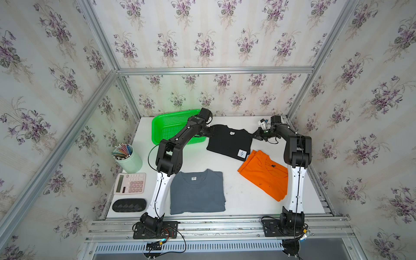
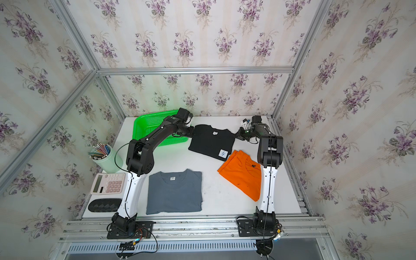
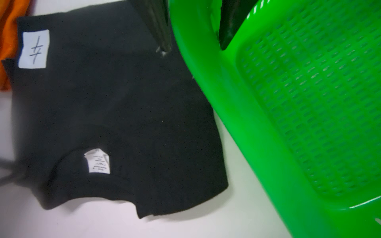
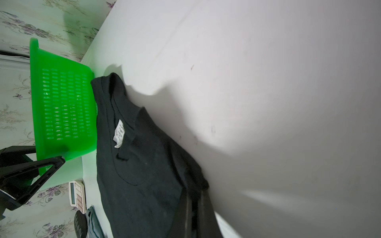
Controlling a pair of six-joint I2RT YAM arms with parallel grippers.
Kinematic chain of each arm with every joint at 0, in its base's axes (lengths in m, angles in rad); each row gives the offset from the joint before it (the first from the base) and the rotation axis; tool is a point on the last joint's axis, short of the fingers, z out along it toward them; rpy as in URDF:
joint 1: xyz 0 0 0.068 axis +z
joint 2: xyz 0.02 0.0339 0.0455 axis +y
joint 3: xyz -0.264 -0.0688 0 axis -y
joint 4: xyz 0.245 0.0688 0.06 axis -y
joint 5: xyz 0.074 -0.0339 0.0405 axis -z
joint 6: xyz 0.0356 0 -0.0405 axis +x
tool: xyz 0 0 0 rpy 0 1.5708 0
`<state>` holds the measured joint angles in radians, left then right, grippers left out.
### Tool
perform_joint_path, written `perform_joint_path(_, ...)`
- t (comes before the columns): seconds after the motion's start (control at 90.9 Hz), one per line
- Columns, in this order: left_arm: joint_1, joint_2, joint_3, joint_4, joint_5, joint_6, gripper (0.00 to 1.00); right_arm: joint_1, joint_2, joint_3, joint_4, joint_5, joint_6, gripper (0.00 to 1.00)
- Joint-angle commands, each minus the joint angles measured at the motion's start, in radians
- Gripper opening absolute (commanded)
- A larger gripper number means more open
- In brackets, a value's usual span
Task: Put the folded t-shirts into the basket
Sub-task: Move the bin to the center of the board, then pick up the T-shirt from the center of the board.
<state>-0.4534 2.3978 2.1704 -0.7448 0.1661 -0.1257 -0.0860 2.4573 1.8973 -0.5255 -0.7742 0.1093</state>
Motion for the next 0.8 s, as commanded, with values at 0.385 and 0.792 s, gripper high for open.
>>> perform_joint_path(0.385,0.001,-0.283,-0.020,-0.041,0.185,0.131,0.67,-0.003,-0.248,-0.195,0.179,-0.117,-0.028,0.00)
perform_joint_path(0.792,0.002,-0.496,-0.309,0.421,0.583,0.293,0.64,0.020,-0.599,-0.347,0.273,-0.051,-0.181,0.00)
